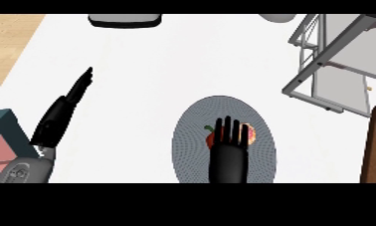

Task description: Pick the bell pepper from the placemat and place it in the tiered shelf

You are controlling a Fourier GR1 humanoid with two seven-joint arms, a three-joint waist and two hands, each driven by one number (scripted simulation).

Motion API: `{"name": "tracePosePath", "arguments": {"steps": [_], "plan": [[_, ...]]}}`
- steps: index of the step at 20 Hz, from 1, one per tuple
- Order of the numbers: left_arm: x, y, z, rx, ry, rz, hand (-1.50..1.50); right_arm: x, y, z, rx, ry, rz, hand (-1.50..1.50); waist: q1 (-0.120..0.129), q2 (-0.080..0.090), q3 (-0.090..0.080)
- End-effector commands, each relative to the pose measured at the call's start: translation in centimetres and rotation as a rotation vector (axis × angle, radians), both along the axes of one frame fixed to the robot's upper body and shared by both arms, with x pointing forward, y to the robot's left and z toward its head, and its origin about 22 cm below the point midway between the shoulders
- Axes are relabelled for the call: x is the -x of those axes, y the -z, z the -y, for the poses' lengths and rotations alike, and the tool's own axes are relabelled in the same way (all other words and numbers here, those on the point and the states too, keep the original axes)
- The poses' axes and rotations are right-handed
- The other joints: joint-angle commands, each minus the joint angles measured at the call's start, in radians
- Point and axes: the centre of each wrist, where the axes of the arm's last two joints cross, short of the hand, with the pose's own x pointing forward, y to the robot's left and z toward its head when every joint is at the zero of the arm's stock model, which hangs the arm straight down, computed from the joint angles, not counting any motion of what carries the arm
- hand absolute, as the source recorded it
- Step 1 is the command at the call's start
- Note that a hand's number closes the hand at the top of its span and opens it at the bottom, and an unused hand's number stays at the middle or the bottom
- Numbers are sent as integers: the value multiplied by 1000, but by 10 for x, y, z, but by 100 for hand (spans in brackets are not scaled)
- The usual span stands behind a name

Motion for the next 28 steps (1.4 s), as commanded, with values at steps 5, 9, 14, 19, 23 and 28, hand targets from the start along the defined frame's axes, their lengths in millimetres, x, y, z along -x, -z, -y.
{"name": "tracePosePath", "arguments": {"steps": [5,9,14,19,23,28], "plan": [[-9,4,-4,1,-5,-5,0,-25,17,3,-26,-14,-39,150,6,19,14],[-5,-6,-10,1,7,19,0,-58,-23,29,-326,134,-258,150,32,36,17],[-10,-6,8,17,48,32,0,-108,-67,53,-605,238,-490,150,59,47,18],[-7,-5,-9,1,38,25,0,-192,-105,70,-534,297,-372,150,47,30,15],[-4,-3,-5,3,16,10,0,-208,-127,63,-493,236,-172,150,31,23,14],[4,4,0,11,11,3,0,-211,-208,42,-551,158,136,150,16,13,14]]}}
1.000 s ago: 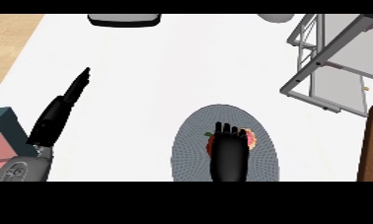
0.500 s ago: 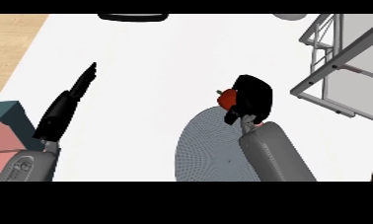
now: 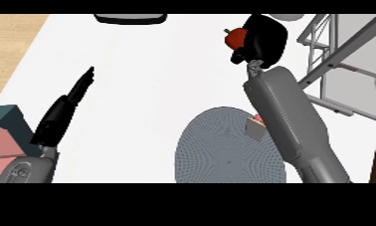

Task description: Pick the bell pepper from the placemat and place it in the tiered shelf

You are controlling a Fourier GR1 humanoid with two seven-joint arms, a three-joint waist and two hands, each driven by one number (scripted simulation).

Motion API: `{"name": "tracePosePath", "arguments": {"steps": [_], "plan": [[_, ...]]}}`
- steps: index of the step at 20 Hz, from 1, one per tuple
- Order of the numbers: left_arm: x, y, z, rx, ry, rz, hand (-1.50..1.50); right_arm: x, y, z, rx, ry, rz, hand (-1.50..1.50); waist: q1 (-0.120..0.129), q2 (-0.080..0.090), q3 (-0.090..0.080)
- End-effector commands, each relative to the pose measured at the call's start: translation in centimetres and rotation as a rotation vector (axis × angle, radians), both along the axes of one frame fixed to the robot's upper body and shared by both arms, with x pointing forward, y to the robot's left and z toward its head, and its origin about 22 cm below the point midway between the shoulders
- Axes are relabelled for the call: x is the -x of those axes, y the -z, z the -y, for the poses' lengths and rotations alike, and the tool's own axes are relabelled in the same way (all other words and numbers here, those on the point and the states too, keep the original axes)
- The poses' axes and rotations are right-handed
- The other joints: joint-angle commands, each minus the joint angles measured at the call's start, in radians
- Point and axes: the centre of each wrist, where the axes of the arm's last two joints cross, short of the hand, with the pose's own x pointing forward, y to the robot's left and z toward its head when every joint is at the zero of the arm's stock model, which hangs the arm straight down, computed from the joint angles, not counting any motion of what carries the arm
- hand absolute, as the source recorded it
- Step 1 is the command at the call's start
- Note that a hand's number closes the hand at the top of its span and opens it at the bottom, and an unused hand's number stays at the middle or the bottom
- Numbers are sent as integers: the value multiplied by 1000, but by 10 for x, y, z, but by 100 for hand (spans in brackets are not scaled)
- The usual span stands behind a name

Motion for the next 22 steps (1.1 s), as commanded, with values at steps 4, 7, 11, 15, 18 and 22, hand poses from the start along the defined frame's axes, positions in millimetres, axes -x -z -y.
{"name": "tracePosePath", "arguments": {"steps": [4,7,11,15,18,22], "plan": [[4,5,-18,1,-22,-11,0,0,-95,-17,54,35,358,150,-23,-9,-1],[6,1,-2,-7,-31,-10,0,11,-119,-12,98,81,381,150,-30,-12,0],[-5,3,-8,-10,-38,-29,0,10,-176,-6,103,137,364,150,-28,-7,-1],[-6,-1,-11,-26,-14,-16,0,13,-214,-2,63,198,319,150,-26,-7,-1],[0,6,-27,3,-32,-21,0,9,-216,35,163,254,235,150,-34,-8,-1],[4,14,-19,-21,-29,-13,0,8,-243,54,181,282,163,150,-30,-8,-1]]}}
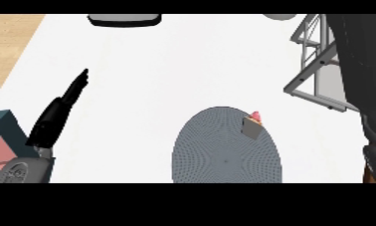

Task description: Pick the bell pepper from the placemat and place it in the tiered shelf

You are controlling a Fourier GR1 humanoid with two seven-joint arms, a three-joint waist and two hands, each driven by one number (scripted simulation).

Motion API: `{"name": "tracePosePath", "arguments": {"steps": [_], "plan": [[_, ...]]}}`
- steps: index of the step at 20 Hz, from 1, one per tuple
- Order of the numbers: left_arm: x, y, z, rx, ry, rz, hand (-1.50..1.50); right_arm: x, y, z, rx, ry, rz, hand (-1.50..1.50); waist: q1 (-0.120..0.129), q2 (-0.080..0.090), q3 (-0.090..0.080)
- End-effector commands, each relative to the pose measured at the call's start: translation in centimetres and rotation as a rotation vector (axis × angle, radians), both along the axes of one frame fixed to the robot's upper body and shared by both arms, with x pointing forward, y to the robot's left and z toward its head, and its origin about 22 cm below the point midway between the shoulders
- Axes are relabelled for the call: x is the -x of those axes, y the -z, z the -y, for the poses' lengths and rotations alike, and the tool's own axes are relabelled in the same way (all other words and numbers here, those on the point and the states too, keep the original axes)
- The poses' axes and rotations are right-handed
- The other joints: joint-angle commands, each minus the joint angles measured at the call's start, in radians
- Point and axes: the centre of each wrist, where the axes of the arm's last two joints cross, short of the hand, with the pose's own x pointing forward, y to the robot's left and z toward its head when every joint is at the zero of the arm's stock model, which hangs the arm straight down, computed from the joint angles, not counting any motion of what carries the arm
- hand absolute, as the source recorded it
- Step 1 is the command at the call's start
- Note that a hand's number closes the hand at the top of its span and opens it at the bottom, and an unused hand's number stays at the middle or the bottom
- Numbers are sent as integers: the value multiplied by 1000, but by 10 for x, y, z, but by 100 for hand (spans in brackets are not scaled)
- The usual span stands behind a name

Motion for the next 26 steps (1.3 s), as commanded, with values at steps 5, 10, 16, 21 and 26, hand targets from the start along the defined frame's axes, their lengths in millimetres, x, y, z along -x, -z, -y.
{"name": "tracePosePath", "arguments": {"steps": [5,10,16,21,26], "plan": [[1,2,-10,-10,-2,0,0,-10,3,69,16,122,-170,150,1,3,0],[7,-5,4,-14,17,-7,0,-10,8,115,18,167,-189,150,7,3,1],[7,12,1,8,9,1,0,1,44,133,-30,82,-204,150,-2,1,1],[-4,-19,8,15,20,-6,0,-9,62,157,-74,54,-235,150,9,3,1],[-12,-15,-4,9,29,10,0,-14,111,163,-104,61,-250,150,11,10,1]]}}
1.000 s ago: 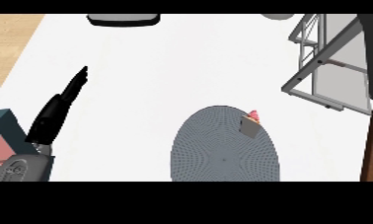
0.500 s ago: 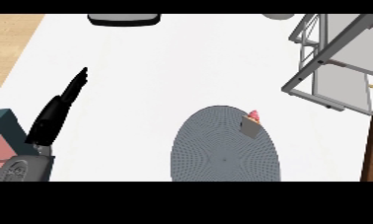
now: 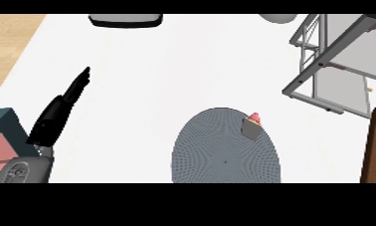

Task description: Pick the bell pepper from the placemat and place it in the tiered shelf

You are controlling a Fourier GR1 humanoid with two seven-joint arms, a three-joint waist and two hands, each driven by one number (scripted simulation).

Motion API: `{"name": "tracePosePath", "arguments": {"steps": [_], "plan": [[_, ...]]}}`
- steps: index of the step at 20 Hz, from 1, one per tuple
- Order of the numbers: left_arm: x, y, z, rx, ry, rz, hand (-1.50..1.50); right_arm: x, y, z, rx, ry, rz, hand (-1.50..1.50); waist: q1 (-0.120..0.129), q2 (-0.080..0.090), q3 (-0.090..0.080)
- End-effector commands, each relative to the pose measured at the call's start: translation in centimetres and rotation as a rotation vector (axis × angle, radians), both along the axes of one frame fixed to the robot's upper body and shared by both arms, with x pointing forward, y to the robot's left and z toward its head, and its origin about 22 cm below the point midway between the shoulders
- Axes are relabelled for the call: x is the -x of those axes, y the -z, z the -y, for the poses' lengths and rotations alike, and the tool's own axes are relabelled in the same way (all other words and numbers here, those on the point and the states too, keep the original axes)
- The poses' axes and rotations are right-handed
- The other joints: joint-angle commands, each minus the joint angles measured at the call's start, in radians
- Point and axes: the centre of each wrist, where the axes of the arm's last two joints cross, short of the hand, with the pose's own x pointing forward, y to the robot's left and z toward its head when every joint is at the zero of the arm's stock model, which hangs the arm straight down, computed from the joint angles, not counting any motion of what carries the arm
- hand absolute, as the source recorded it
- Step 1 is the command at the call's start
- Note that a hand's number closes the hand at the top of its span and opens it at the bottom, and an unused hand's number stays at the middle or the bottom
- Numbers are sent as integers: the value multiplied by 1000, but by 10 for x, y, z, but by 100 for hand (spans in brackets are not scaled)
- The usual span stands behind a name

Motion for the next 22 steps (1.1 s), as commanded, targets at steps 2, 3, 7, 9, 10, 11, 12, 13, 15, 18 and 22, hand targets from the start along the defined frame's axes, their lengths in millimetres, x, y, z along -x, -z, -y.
{"name": "tracePosePath", "arguments": {"steps": [2,3,7,9,10,11,12,13,15,18,22], "plan": [[5,1,4,3,12,-13,0,-1,69,22,2,39,-98,150,5,22,18],[1,-1,7,-11,8,10,0,-3,47,21,5,52,-93,150,4,21,17],[4,-6,-11,-4,-2,-2,0,7,74,31,29,91,-140,150,2,20,18],[-1,-8,-6,9,3,14,0,13,84,55,-39,117,-88,150,2,26,19],[-3,-3,-6,14,-20,-13,0,13,72,42,-117,108,-43,150,-7,21,18],[8,1,9,5,10,8,0,16,82,59,-163,144,-13,150,9,22,19],[4,-8,0,4,-7,-1,0,24,100,60,-169,147,-24,150,-1,19,19],[2,-2,3,7,11,5,0,20,103,67,-152,141,-33,-150,8,26,19],[1,-8,-8,-14,-4,2,0,23,101,73,-147,93,-3,-150,7,23,18],[1,-6,-12,-6,-14,5,0,32,92,72,-219,46,198,-150,-1,19,18],[-2,-15,3,-2,-12,5,0,36,68,61,-191,41,457,-150,2,17,18]]}}
